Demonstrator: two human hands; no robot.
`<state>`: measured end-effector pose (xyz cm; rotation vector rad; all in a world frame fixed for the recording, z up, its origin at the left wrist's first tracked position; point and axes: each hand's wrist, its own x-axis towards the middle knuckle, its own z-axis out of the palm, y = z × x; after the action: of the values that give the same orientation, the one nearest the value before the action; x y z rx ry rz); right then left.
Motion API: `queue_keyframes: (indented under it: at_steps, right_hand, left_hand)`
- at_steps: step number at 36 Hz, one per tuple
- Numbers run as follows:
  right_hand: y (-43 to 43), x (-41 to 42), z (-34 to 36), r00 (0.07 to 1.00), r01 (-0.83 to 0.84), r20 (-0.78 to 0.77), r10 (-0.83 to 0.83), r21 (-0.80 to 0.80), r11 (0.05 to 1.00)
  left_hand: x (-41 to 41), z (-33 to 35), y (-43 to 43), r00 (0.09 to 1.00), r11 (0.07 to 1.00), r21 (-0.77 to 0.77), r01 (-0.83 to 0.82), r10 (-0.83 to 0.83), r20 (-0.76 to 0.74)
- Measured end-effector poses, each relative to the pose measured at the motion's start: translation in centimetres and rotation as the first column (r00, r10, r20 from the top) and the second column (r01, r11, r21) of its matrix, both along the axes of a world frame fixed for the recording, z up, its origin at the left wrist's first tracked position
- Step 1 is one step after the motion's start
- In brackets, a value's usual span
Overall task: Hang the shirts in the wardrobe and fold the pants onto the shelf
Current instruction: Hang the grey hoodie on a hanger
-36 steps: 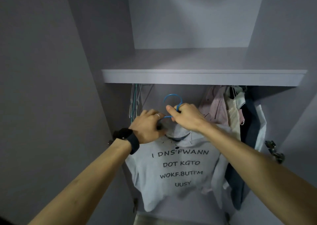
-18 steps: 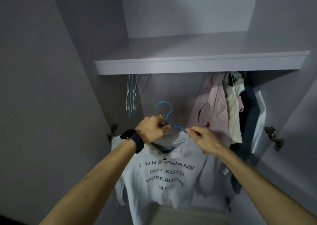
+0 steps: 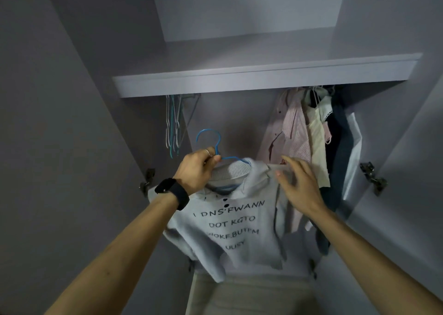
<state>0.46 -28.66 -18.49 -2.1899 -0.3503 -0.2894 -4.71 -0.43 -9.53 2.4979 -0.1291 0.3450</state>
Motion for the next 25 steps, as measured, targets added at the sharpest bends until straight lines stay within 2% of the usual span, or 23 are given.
queue_keyframes:
  at_steps: [3, 8, 11, 15, 18, 21, 25]
  right_hand:
    - [-0.9, 1.7, 0.2, 0.995, -0.006, -0.101, -0.012, -0.176, 0.984]
    - [-2.0, 3.1, 1.1, 0.992, -0.070, -0.118, 0.039, -0.277, 0.958]
    - [-3.0, 3.9, 2.0, 0.995, -0.054, -0.092, 0.030, -0.269, 0.962]
    - [-2.9, 3.8, 2.6, 0.998, 0.020, 0.059, -0.011, -0.159, 0.987]
    - [-1.5, 2.9, 3.3, 0.992, -0.125, -0.011, 0.125, -0.155, 0.980]
    - [-0.2, 2.0, 3.3, 0.961, -0.276, -0.092, 0.260, -0.294, 0.915]
    - [0.3, 1.0, 3.4, 0.938, -0.337, -0.078, 0.339, -0.439, 0.833]
  left_hand:
    - [0.3, 1.1, -0.1, 0.999, 0.999, 0.036, 0.041, -0.041, 0.010]
    - [0.8, 1.7, 0.0, 0.995, 0.982, 0.162, 0.099, -0.096, -0.028]
    - [0.7, 1.4, 0.3, 0.997, 0.981, 0.175, 0.078, -0.073, -0.034]
    - [0.4, 0.3, 0.2, 0.998, 0.987, 0.149, 0.067, -0.064, -0.021]
    - [0.3, -0.3, -0.5, 0.996, 0.986, 0.139, 0.087, -0.089, 0.007]
    - [0.6, -0.7, -1.0, 0.995, 0.988, 0.123, 0.094, -0.096, 0.017]
    - [1.0, -0.8, -1.7, 0.993, 0.985, 0.130, 0.115, -0.118, 0.010]
